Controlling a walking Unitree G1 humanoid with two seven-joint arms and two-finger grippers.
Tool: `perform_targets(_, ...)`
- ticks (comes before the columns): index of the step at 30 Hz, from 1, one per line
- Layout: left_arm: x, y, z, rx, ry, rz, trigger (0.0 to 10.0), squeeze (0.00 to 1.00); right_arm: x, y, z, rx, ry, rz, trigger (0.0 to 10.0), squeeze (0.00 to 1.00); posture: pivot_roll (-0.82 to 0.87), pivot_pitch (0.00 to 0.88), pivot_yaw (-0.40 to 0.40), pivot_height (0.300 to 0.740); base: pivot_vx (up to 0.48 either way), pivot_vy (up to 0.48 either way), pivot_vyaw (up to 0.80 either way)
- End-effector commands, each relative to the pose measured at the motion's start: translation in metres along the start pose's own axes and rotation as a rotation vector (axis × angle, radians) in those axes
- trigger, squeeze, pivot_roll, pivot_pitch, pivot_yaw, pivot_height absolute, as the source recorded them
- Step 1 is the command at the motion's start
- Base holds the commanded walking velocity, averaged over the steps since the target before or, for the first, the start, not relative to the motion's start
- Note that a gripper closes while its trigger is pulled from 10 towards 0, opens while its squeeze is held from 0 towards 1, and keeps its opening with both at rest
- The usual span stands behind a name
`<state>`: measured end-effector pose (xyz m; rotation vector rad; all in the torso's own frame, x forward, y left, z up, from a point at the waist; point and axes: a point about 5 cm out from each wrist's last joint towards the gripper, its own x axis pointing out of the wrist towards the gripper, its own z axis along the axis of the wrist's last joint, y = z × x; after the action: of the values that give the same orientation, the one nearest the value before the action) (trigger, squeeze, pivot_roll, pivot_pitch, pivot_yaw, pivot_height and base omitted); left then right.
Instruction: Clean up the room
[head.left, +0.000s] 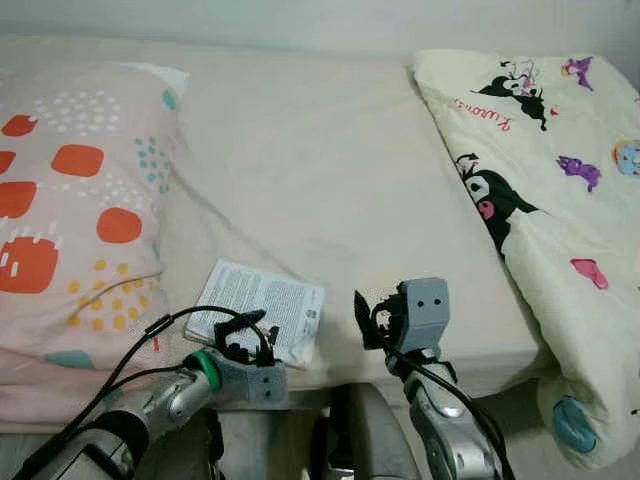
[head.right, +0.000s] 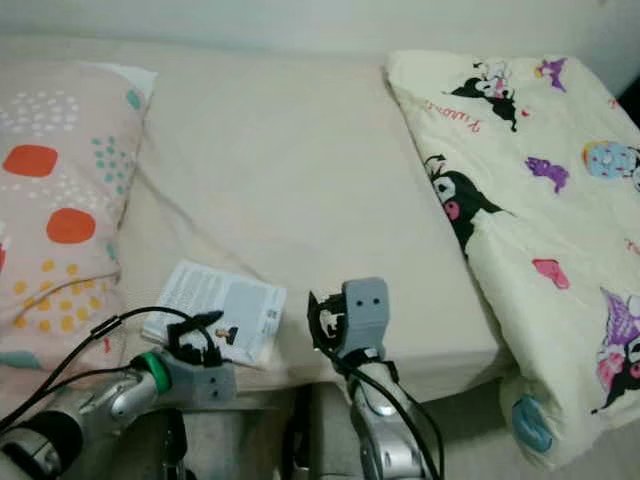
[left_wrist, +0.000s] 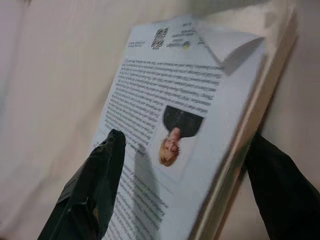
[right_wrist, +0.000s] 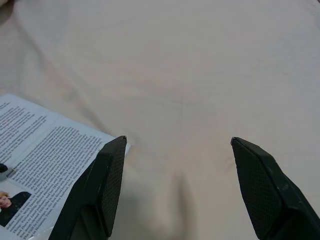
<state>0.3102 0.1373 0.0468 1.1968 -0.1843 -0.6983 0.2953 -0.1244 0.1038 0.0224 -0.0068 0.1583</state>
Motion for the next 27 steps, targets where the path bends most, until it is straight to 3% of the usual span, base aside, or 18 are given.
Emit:
perform_targets(1,-0.004,-0.012,0.003,-0.030,-0.019,-0.038,10.0,0.00,-0.003,-0.001,-0.009,0.011,0.045,-0.009,10.0,0.00,-0.03,0.253,-0.047,0.611,0.000,0.000,0.00)
perform_targets(6,0.007,0.011,-0.001,0.008,0.039,0.094,10.0,0.00,-0.002,0.005,-0.009,0.021,0.046,0.005,10.0,0.00,-0.03,0.261,-0.052,0.611,0.000,0.000,0.00)
perform_targets(13,0.018,0.022,0.005,-0.012,0.046,0.100,10.0,0.00,-0.004,0.006,-0.008,0.021,0.046,0.010,10.0,0.00,-0.05,0.287,-0.051,0.611,0.000,0.000,0.00)
perform_targets(17,0.029,0.029,0.015,-0.072,0.027,0.094,10.0,0.00,-0.011,0.004,-0.011,0.020,0.057,-0.002,10.0,0.00,-0.07,0.302,-0.037,0.611,0.000,0.000,0.00)
perform_targets(21,0.035,0.029,0.024,-0.116,0.000,0.070,10.0,0.00,-0.015,0.003,-0.013,0.022,0.064,-0.018,10.0,0.00,-0.07,0.298,-0.025,0.611,0.000,0.000,0.00)
perform_targets(27,0.032,0.020,0.026,-0.171,-0.033,-0.007,10.0,0.00,-0.014,0.001,-0.014,0.023,0.061,-0.033,10.0,0.00,-0.07,0.288,-0.016,0.611,0.000,0.000,0.00)
